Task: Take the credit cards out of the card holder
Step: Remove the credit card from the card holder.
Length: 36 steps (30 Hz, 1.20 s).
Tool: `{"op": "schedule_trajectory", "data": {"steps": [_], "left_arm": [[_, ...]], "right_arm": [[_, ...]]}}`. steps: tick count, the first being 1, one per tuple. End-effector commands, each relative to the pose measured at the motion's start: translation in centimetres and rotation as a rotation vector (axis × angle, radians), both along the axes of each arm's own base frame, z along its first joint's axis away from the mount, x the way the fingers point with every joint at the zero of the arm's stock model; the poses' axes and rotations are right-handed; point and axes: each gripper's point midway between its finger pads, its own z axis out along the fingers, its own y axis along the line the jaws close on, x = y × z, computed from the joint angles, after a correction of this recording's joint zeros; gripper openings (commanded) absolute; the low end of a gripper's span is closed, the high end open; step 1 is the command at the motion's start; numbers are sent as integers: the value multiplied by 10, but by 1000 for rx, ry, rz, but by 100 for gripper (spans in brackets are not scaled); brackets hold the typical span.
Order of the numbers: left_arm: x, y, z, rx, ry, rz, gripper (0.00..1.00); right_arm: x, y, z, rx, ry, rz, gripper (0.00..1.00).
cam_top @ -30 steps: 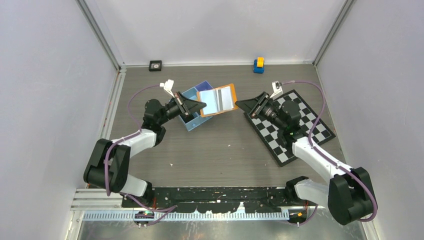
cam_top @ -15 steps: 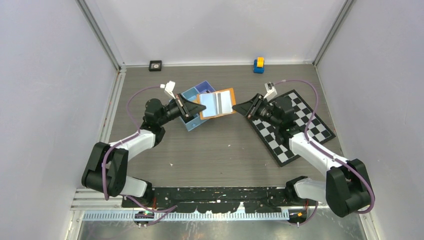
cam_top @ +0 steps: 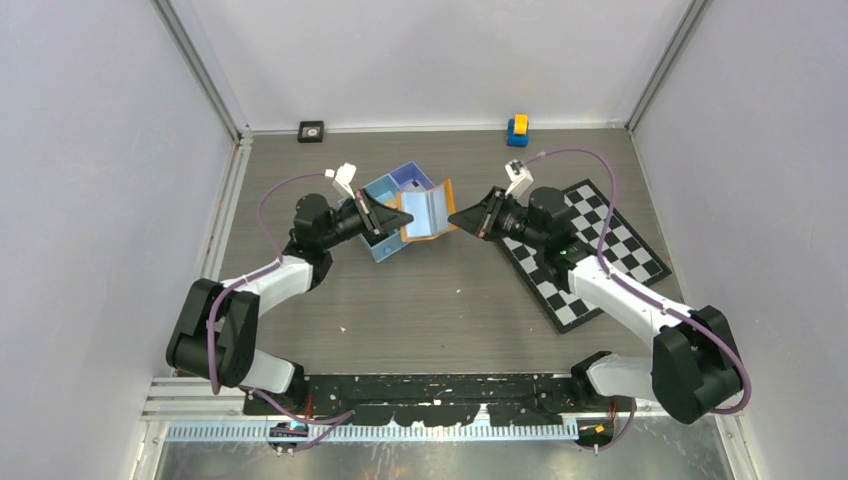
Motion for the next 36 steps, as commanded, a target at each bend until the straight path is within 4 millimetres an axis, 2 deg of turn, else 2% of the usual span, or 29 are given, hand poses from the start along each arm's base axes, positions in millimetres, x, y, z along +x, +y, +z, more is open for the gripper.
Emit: {"op": "schedule_trajectory", "data": {"steps": [1, 4, 7, 10, 15, 21, 25, 27, 31, 36], "left_arm": [[4, -9, 17, 12, -73, -23, 0], [6, -8, 12, 38, -57, -11, 0], [6, -5, 11, 60, -60, 8, 0], [6, -4, 12, 78, -66, 16, 0], [5, -4, 12, 82, -69, 13, 0], [4, -9, 10, 94, -67, -2, 0], [3, -14, 8, 103, -66, -18, 0], [2, -19, 6, 108, -63, -38, 0], [-1, -24, 6, 110, -63, -60, 0], [-3, -25, 8, 105, -65, -68, 0]], "right_arm": [[-9, 24, 11, -60, -66, 78, 1], [-10, 26, 3, -127, -54, 61, 1], [-2, 14, -4, -187, -43, -20, 1], [0, 13, -8, -202, -31, -28, 15], [4, 12, -17, -233, 0, -41, 33], [3, 17, -20, -231, 7, -19, 41], [-6, 31, -18, -215, -16, 45, 56], [-8, 37, -23, -251, -15, 59, 56], [-6, 40, -29, -290, -4, 49, 50], [-2, 31, -29, -312, -6, -3, 29]]}}
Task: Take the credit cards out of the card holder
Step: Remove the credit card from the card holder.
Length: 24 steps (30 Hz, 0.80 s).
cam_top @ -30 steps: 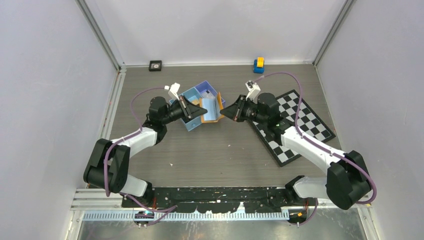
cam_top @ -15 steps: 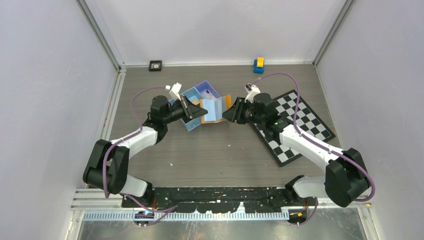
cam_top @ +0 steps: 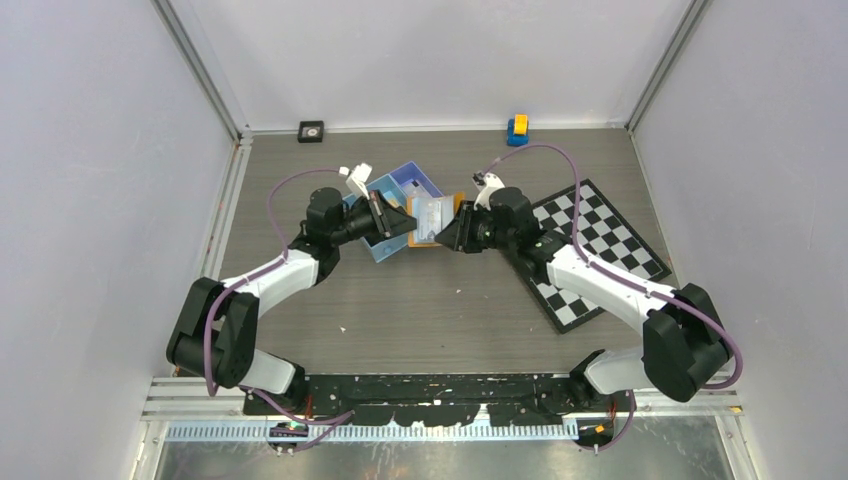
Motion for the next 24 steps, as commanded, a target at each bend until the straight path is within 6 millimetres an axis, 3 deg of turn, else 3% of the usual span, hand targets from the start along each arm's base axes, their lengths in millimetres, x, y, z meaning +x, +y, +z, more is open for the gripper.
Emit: {"op": "schedule_trajectory", "data": {"steps": [1, 4, 6, 10, 13, 24], "left_arm": [[2, -6, 25, -28, -76, -31, 0], [1, -7, 25, -36, -64, -36, 3], [1, -7, 25, -41, -59, -38, 10], [0, -7, 25, -46, -49, -35, 45], [0, -6, 25, -43, -52, -27, 59], [-1, 2, 31, -54, -69, 9, 83]], "right_arm": [[12, -2, 27, 12, -80, -43, 26], [12, -5, 29, 17, -89, -63, 18], [11, -6, 31, 22, -96, -64, 13], [11, -7, 34, 28, -103, -64, 6], [10, -6, 36, 31, -105, -61, 3], [11, -9, 37, 25, -111, -80, 1]]}}
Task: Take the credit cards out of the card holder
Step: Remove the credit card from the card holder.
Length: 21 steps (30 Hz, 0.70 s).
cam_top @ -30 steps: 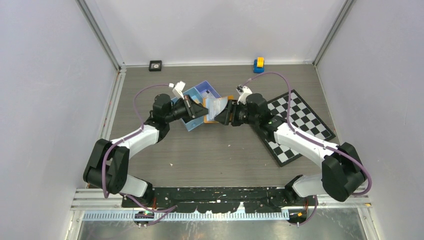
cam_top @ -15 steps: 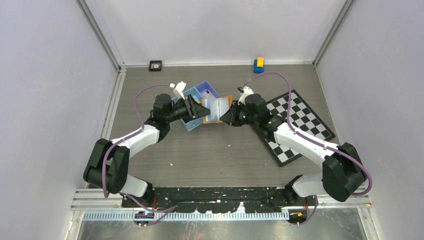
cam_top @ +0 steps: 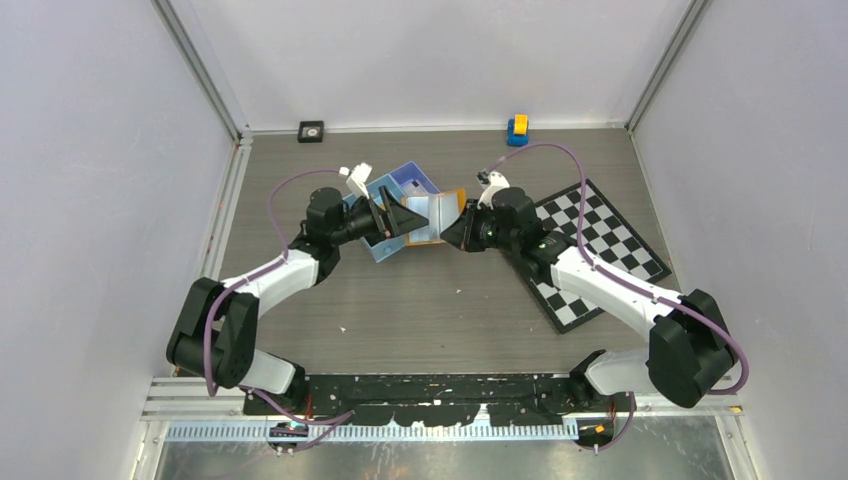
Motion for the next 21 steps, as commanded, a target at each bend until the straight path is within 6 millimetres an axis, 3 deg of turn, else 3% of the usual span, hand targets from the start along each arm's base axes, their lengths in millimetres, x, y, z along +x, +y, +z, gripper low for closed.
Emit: {"op": "schedule_trajectory", "data": {"steps": [1, 3, 11, 16, 21], "left_arm": [[1, 6, 30, -43, -90, 24, 84], [1, 11, 31, -53, -89, 44, 85], [-3, 8, 47, -132, -138, -5, 64], [0, 5, 40, -119, -110, -20, 43], [3, 8, 32, -68, -89, 0, 39]], "right_arm": [[7, 1, 31, 43, -90, -24, 0], [8, -1, 31, 41, -90, -31, 1], [5, 3, 33, 58, -91, -8, 0], [2, 6, 38, 80, -101, 15, 0], [0, 6, 42, 93, -113, 26, 0]]}}
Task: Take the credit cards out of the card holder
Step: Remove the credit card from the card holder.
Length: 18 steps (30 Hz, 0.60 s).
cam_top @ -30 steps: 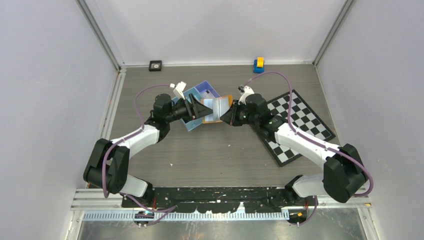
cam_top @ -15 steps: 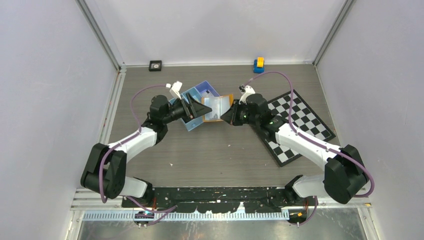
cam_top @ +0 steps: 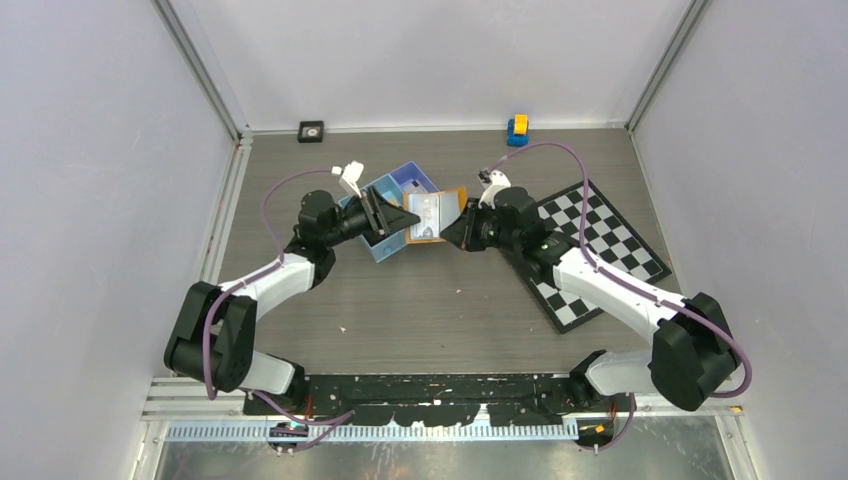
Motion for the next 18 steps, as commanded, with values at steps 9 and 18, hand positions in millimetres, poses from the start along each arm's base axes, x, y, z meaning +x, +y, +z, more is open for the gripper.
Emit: {"op": "schedule_trajectory", "data": {"steps": [9, 18], "left_arm": [[7, 2, 8, 39, -42, 14, 0], [11, 9, 1, 83, -27, 59, 0]], "right_arm": [[10, -12, 36, 29, -105, -87, 32], [9, -65, 65, -18, -208, -283, 55]]}}
